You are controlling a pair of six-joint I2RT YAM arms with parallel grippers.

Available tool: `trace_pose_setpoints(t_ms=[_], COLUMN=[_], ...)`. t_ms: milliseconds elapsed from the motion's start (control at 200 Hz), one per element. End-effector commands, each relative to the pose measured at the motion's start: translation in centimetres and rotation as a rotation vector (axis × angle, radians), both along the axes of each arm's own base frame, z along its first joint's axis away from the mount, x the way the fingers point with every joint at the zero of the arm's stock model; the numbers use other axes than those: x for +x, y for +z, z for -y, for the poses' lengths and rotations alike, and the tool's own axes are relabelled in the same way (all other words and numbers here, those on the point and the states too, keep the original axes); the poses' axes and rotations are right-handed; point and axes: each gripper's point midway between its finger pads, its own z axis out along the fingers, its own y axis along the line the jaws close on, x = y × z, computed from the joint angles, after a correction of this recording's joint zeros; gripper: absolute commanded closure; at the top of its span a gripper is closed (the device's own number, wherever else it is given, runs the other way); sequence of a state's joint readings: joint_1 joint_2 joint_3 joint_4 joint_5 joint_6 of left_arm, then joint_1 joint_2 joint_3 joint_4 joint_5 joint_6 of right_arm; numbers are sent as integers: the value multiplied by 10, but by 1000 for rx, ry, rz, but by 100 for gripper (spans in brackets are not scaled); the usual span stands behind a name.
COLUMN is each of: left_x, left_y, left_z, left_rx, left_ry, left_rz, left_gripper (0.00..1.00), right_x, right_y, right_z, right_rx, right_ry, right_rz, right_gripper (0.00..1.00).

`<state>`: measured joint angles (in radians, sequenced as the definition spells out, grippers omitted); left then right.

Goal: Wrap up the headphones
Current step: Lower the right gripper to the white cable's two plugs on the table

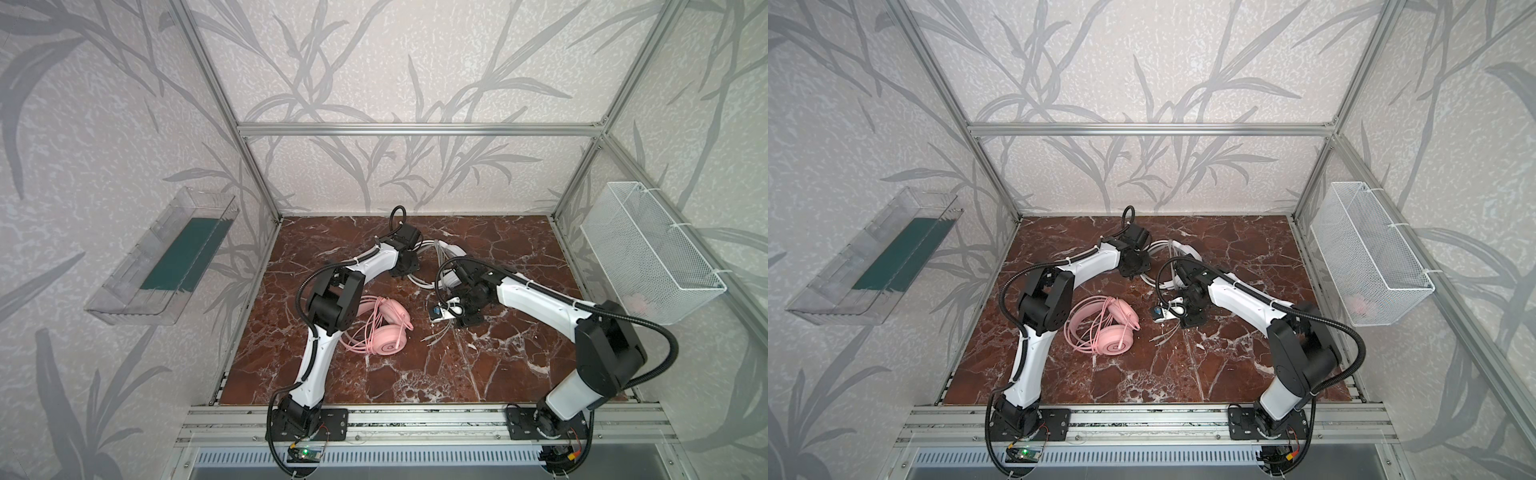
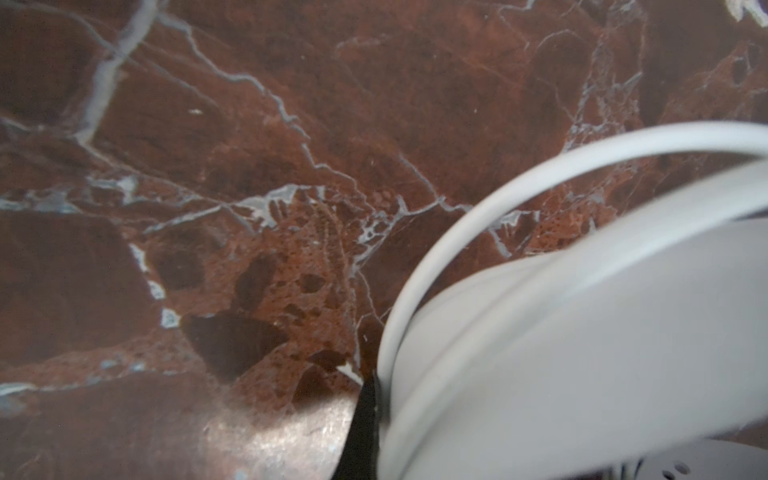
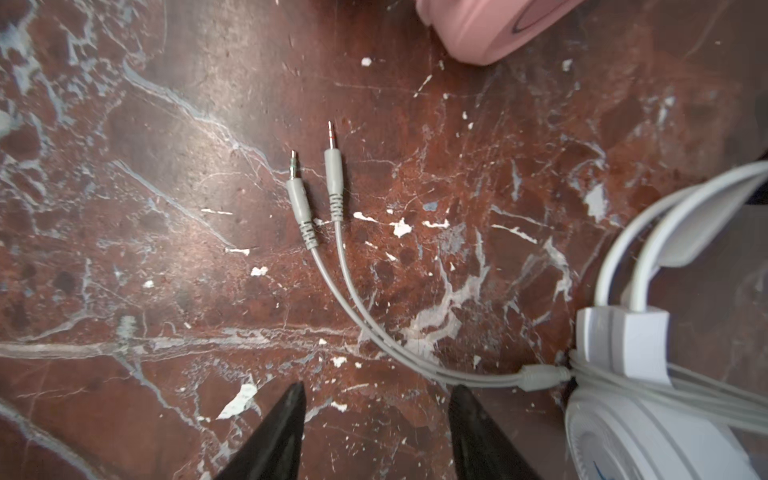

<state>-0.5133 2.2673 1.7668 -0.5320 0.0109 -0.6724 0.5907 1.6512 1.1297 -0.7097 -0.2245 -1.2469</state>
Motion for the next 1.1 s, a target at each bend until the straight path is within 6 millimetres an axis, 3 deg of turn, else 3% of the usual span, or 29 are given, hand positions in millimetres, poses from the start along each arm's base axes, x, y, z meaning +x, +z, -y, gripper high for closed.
trace_pose_setpoints(t_ms=[0,180,220,510,750,905,1095], left_x=[1,-1,-1,-3,-3,-4,-5], left_y=[-2,-3,-4,-9,-6,-8,-7], left_z=[2,3,3,4,3,3,3], left_rx=[3,0,1,-2,3,4,5], left_ry=[-15,-22,-22,-23,-31,-32,-40], left_rz=[-15,-23,-24,-37,-38,-44,-46], left_gripper=[100,100,100,100,100,100,100], right_x=[21,24,21,17,23,26,23], right_y=[0,-12,-24,-39,-54,-61,-68], right_z=[-9,-9,-7,4,1,3,8], right_rx=[26,-7,-35,-108,-130,-163,-199], right_ry=[38,87,102,135,157,165,162], right_rz=[117,112,80,57,38,15,-17], right_gripper=[43,43,43,43,45,50,67])
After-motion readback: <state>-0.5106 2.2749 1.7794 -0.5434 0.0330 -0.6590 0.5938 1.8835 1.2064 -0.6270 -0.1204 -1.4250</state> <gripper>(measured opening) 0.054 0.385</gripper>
